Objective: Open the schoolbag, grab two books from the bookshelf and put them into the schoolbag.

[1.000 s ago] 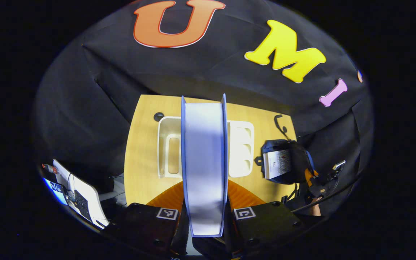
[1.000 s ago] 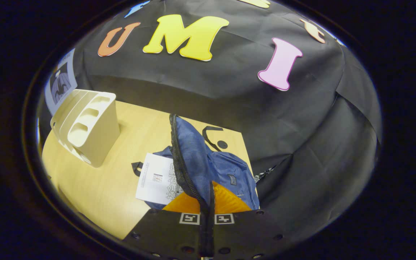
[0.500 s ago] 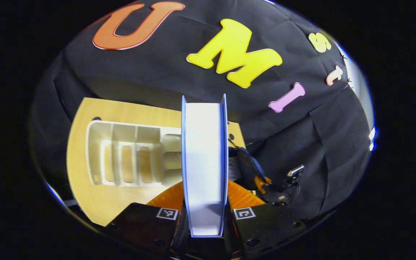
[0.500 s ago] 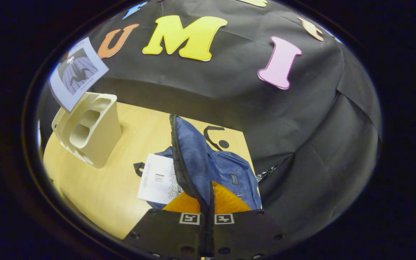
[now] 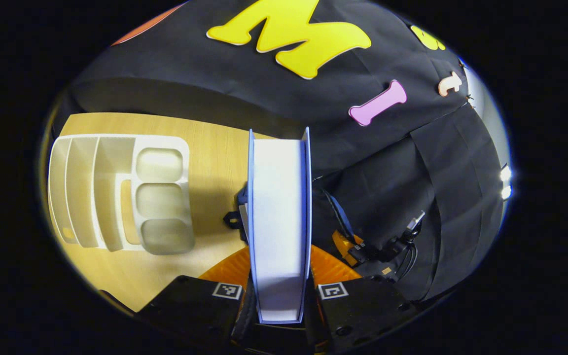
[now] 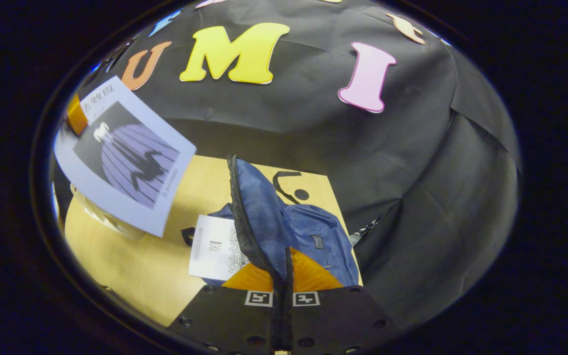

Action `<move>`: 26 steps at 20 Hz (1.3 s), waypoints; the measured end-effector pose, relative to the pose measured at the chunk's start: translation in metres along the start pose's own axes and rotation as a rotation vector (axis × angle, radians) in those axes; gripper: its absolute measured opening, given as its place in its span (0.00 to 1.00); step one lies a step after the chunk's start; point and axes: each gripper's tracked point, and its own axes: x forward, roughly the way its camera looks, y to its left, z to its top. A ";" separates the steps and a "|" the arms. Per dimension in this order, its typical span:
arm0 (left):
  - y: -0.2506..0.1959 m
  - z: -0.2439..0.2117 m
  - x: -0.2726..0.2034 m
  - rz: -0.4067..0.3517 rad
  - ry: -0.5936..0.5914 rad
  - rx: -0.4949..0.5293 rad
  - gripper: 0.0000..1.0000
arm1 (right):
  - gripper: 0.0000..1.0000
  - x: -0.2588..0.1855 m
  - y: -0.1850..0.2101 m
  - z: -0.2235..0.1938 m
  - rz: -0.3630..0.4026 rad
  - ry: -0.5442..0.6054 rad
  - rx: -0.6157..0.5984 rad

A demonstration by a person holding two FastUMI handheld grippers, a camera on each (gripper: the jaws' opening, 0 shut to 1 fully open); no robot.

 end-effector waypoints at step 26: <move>-0.032 -0.068 0.228 -0.320 0.036 -0.264 0.42 | 0.00 -0.004 0.012 0.011 0.057 0.006 -0.011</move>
